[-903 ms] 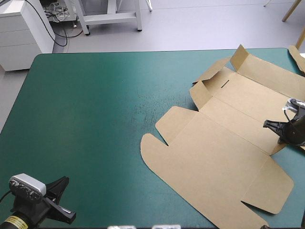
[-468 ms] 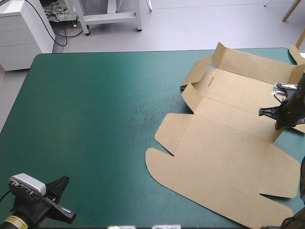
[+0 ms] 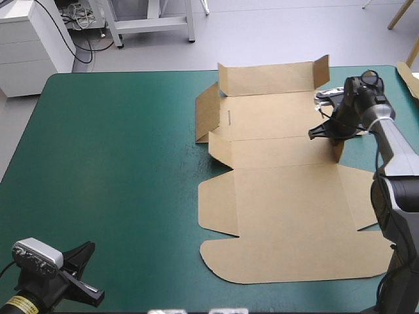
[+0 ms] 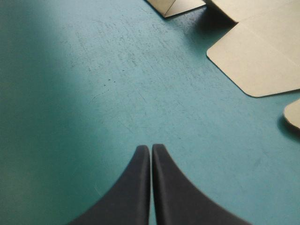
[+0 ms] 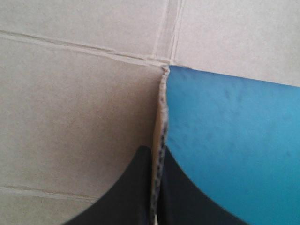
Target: Fold the box
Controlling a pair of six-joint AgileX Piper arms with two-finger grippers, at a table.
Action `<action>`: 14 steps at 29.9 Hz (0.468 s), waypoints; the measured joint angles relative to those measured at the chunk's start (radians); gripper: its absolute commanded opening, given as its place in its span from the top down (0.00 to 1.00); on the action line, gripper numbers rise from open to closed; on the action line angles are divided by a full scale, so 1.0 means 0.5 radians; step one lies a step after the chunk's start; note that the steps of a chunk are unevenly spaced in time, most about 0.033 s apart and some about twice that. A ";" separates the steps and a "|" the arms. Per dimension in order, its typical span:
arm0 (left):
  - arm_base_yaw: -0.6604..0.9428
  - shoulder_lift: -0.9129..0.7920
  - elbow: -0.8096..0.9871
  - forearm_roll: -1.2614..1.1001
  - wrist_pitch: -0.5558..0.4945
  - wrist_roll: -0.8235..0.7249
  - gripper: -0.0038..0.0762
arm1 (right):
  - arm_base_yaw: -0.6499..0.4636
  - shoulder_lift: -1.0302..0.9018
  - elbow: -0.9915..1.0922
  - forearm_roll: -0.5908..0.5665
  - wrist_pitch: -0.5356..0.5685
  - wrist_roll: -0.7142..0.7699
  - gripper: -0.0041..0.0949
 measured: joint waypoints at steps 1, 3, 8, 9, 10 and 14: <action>0.000 0.000 0.000 0.000 0.000 0.000 0.96 | 0.048 0.034 -0.049 0.000 0.000 -0.019 0.97; 0.000 0.000 0.000 0.000 0.000 0.000 0.96 | 0.149 0.092 -0.131 0.000 0.004 -0.061 0.97; 0.000 0.000 0.000 -0.001 0.000 0.000 0.96 | 0.394 0.217 -0.277 -0.025 0.004 -0.224 0.98; 0.000 0.000 0.000 -0.001 0.000 0.000 0.96 | 0.435 0.228 -0.290 -0.045 0.004 -0.259 0.98; 0.000 0.000 0.000 -0.001 0.000 0.000 0.96 | 0.495 0.238 -0.304 -0.077 0.006 -0.291 0.98; 0.000 0.000 0.000 -0.003 0.000 0.000 0.96 | 0.647 0.245 -0.319 -0.151 0.008 -0.449 0.98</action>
